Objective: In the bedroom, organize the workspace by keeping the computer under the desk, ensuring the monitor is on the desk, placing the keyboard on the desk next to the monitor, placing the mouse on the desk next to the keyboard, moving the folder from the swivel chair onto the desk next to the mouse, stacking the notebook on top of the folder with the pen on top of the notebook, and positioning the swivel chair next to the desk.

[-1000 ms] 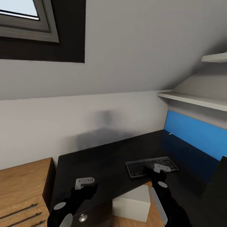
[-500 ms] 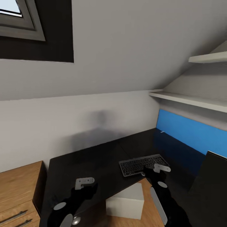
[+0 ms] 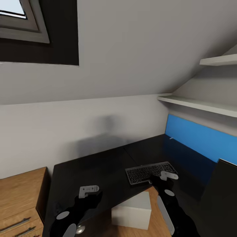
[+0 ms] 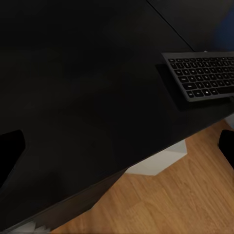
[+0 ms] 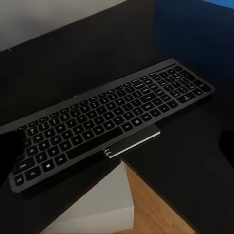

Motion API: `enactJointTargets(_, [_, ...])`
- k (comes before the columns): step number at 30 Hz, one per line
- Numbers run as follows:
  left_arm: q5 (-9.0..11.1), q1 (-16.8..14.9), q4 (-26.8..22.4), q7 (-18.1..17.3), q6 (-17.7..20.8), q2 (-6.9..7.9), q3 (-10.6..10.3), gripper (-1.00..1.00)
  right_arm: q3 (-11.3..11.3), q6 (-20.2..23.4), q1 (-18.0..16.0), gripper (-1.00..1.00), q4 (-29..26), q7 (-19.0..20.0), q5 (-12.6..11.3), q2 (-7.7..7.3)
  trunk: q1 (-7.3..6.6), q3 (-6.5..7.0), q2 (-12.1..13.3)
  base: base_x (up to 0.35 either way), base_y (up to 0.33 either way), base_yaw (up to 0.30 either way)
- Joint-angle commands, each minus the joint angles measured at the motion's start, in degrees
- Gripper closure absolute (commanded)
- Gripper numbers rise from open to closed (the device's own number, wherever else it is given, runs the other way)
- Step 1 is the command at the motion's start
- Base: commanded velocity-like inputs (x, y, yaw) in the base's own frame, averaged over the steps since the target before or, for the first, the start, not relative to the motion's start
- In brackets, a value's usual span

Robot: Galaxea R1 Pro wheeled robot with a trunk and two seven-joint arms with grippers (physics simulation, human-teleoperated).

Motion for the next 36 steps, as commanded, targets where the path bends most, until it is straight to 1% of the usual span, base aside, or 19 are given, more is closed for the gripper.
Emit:
enactJointTargets(1, [0.6, -0.1, -0.1, 0.6, 0.1, 0.07, -0.1, -1.00, 0.1, 0.2, 0.0, -1.00, -0.1, -0.4, -0.4, -0.04, 0.03, -0.12, -0.1, 0.000, 0.000, 0.214])
enactJointTargets(8, [0.6, -0.1, -0.1, 0.6, 0.2, 0.13, -0.2, -1.00, 0.2, 0.2, 0.0, -1.00, -0.1, -0.5, -0.3, 0.02, 0.03, -0.12, -0.1, 0.000, -0.009, 0.253])
enactJointTargets(14, [0.6, -0.1, -0.1, 0.6, 0.2, 0.14, -0.2, -1.00, 0.2, 0.3, 0.0, -1.00, -0.1, -0.5, -0.3, 0.02, 0.03, -0.16, -0.1, 0.000, -0.224, 0.207])
enactJointTargets(18, [0.6, -0.1, -0.1, 0.6, 0.2, 0.14, -0.2, -1.00, 0.2, 0.3, 0.0, -1.00, 0.0, -0.4, -0.4, 0.05, 0.03, -0.17, -0.1, 0.035, -0.256, 0.034])
enactJointTargets(27, [0.7, -0.1, -0.1, 0.6, 0.2, 0.23, -0.2, -1.00, 0.2, 0.3, 0.0, -1.00, 0.0, -0.4, -0.3, -0.08, 0.03, -0.17, -0.1, 0.025, -0.033, 0.004])
enactJointTargets(36, [0.7, -0.1, -0.1, 0.6, 0.2, 0.23, -0.2, -1.00, 0.2, 0.2, 0.0, -1.00, 0.0, -0.3, -0.3, -0.12, 0.03, -0.17, -0.1, 0.284, -0.005, 0.000])
